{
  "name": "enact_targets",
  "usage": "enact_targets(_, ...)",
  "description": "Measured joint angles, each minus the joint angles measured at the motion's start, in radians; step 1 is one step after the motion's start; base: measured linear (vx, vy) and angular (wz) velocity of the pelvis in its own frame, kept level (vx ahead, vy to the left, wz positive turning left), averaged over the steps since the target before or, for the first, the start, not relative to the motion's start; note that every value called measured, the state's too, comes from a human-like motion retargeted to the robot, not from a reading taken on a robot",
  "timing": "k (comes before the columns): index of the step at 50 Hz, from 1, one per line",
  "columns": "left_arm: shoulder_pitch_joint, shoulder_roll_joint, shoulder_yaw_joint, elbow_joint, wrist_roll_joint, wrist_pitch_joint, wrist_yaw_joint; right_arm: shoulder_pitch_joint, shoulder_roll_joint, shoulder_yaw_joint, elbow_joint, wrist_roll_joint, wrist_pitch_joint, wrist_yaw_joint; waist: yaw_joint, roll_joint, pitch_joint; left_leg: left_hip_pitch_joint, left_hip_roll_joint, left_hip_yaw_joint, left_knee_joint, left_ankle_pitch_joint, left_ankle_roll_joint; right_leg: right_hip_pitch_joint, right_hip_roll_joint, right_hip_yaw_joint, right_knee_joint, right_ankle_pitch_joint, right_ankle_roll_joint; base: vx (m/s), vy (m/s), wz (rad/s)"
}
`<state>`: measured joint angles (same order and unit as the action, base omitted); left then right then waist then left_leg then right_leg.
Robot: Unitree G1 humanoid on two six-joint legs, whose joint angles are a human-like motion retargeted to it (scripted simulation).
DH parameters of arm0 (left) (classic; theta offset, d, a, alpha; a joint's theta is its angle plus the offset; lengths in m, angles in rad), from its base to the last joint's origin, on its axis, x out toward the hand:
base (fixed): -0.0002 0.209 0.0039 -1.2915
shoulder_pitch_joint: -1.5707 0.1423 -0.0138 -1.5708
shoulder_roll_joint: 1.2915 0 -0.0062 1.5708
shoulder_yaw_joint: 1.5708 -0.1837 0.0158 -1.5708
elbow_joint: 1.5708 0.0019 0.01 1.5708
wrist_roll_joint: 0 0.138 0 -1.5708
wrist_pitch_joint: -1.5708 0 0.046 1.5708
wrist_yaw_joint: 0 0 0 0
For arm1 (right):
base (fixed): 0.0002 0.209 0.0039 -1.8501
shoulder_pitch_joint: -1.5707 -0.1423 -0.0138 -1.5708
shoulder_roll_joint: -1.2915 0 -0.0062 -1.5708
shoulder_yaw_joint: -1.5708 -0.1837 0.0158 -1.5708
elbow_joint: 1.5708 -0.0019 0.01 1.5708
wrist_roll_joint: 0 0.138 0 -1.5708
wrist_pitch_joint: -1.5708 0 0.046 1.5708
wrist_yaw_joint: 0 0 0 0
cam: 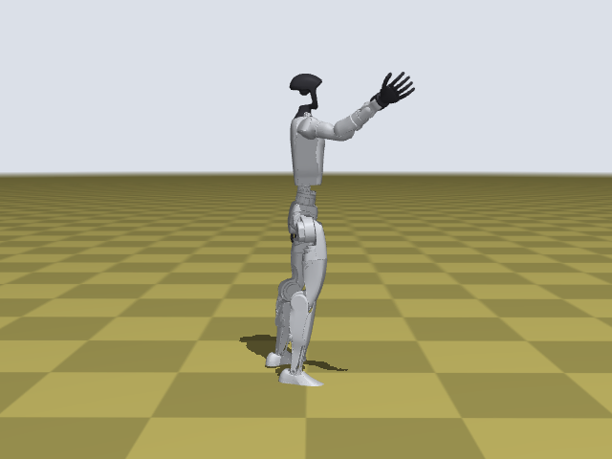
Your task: In place motions
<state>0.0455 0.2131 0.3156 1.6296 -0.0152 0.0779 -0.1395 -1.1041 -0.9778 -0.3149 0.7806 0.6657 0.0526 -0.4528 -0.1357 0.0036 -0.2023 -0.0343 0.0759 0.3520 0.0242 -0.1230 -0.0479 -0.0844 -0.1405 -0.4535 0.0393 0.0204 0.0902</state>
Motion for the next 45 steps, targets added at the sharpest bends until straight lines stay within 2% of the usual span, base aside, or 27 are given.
enact_targets(4, -0.037, 0.017, -0.037, -0.007, -0.01, -0.001, 0.002, -0.046, -0.113, 0.226, -0.292, -0.322, 0.058, -0.092, 0.016, -0.006, 0.009, 0.007, -0.007, 0.002, -0.003, 0.005, 0.0, 0.011, -0.007, -0.005, 0.002, -0.002, -0.001, -0.04, -0.05, 0.19)
enact_targets(10, -0.083, 0.035, -0.087, -0.016, -0.014, 0.003, 0.022, -0.301, -0.394, 0.691, -0.727, -0.923, 0.304, -0.125, 0.024, -0.021, 0.009, 0.013, -0.016, -0.005, -0.006, 0.008, -0.002, 0.028, -0.014, -0.017, 0.002, -0.007, -0.003, 0.01, -0.02, 0.14)
enact_targets(11, -0.087, 0.037, -0.093, -0.025, -0.013, 0.006, 0.023, -0.386, -0.433, 0.781, -0.786, -1.024, 0.319, -0.13, 0.02, -0.026, 0.009, 0.013, -0.016, -0.007, -0.006, 0.008, -0.002, 0.03, -0.015, -0.019, 0.003, -0.008, -0.003, 0.01, -0.03, 0.26)
enact_targets(12, -0.089, 0.038, -0.099, -0.034, -0.012, 0.007, 0.024, -0.467, -0.462, 0.866, -0.833, -1.126, 0.321, -0.147, 0.016, -0.029, 0.009, 0.013, -0.017, -0.01, -0.007, 0.008, -0.002, 0.033, -0.014, -0.022, 0.003, -0.009, -0.003, 0.03, -0.03, 0.28)
enact_targets(14, -0.093, 0.023, -0.113, -0.06, -0.005, 0.001, 0.021, -0.585, -0.462, 0.995, -0.853, -1.301, 0.264, -0.247, 0.008, -0.025, 0.009, 0.015, -0.016, -0.017, -0.006, 0.008, -0.002, 0.042, -0.012, -0.028, 0.004, -0.011, -0.002, 0.05, 0.01, 0.27)
enact_targets(16, -0.105, -0.011, -0.132, -0.088, 0.012, -0.007, 0.012, -0.609, -0.428, 1.049, -0.78, -1.341, 0.194, -0.325, 0.012, -0.004, 0.013, 0.016, -0.014, -0.025, -0.005, 0.007, -0.001, 0.05, -0.009, -0.035, 0.003, -0.012, -0.002, 0.02, 0.08, 0.25)
enact_targets(18, -0.119, -0.054, -0.149, -0.117, 0.038, -0.015, 0.001, -0.532, -0.376, 0.997, -0.642, -1.256, 0.172, -0.276, 0.024, 0.024, 0.022, 0.017, -0.012, -0.032, -0.003, 0.008, 0.001, 0.058, -0.006, -0.043, 0.003, -0.012, -0.001, 0.0, 0.1, 0.25)
enact_targets(22, -0.112, -0.066, -0.157, -0.157, 0.071, -0.031, 0.001, -0.083, -0.188, 0.522, -0.397, -0.943, 0.232, -0.144, 0.016, 0.017, 0.024, 0.013, -0.012, -0.049, 0.004, 0.012, -0.001, 0.075, -0.005, -0.065, -0.003, -0.012, -0.001, 0.02, 0.06, 0.25)
enact_targets(25, -0.095, -0.061, -0.152, -0.149, 0.067, -0.038, 0.001, 0.139, -0.005, 0.228, -0.24, -0.703, 0.216, 0.001, 0.018, 0.001, 0.025, 0.012, -0.014, -0.057, 0.008, 0.015, -0.001, 0.082, -0.005, -0.069, -0.006, -0.01, -0.002, 0.0, 0.0, 0.0)
enact_targets(28, -0.076, -0.058, -0.132, -0.104, 0.054, -0.039, 0.009, 0.264, 0.135, 0.005, -0.056, -0.458, 0.218, 0.244, 0.016, -0.006, 0.031, 0.014, -0.014, -0.056, 0.009, 0.015, 0.0, 0.083, -0.005, -0.065, -0.007, -0.009, -0.003, 0.0, 0.0, 0.0)
enact_targets(31, -0.055, -0.052, -0.109, -0.036, 0.031, -0.03, 0.022, 0.404, 0.201, -0.146, 0.172, -0.378, 0.179, 0.513, 0.009, -0.011, 0.045, 0.019, -0.012, -0.049, 0.01, 0.015, 0.0, 0.081, -0.004, -0.057, -0.005, -0.007, -0.004, 0.0, -0.01, -0.06)
enact_targets(33, -0.034, -0.047, -0.097, 0.004, 0.018, -0.021, 0.031, 0.526, 0.231, -0.182, 0.301, -0.422, 0.15, 0.68, 0.001, -0.014, 0.058, 0.024, -0.009, -0.042, 0.01, 0.015, 0.0, 0.08, -0.002, -0.05, -0.004, -0.006, -0.005, 0.01, -0.03, -0.22)
enact_targets(35, -0.011, -0.043, -0.097, 0.04, 0.012, -0.018, 0.048, 0.663, 0.286, -0.172, 0.389, -0.562, 0.13, 0.835, -0.006, -0.014, 0.072, 0.03, -0.006, -0.033, 0.009, 0.015, -0.001, 0.079, 0.0, -0.041, -0.004, -0.003, -0.006, 0.03, -0.02, -0.27)
enact_targets(38, 0.022, -0.053, -0.125, 0.07, 0.009, 0.003, 0.112, 0.85, 0.436, -0.121, 0.462, -0.962, 0.083, 1.005, -0.021, -0.005, 0.099, 0.043, 0.0, -0.023, 0.006, 0.015, -0.004, 0.081, 0.006, -0.03, -0.005, 0.001, -0.008, 0.02, 0.0, -0.26)
enact_targets(42, 0.048, -0.115, -0.118, 0.07, -0.005, 0.046, 0.145, 1.017, 0.654, 0.015, 0.627, -1.411, 0.102, 1.132, -0.049, 0.018, 0.152, 0.069, 0.01, -0.004, 0.001, 0.015, -0.007, 0.091, 0.013, -0.012, -0.003, 0.006, -0.01, -0.03, 0.05, -0.29)
enact_targets(45, 0.038, -0.175, 0.02, 0.07, -0.048, 0.085, 0.113, 1.106, 0.79, 0.089, 0.793, -1.493, 0.138, 1.076, -0.073, 0.036, 0.186, 0.085, 0.014, 0.008, 0.0, 0.015, -0.01, 0.1, 0.016, 0.001, -0.003, 0.008, -0.011, -0.03, 0.03, -0.25)
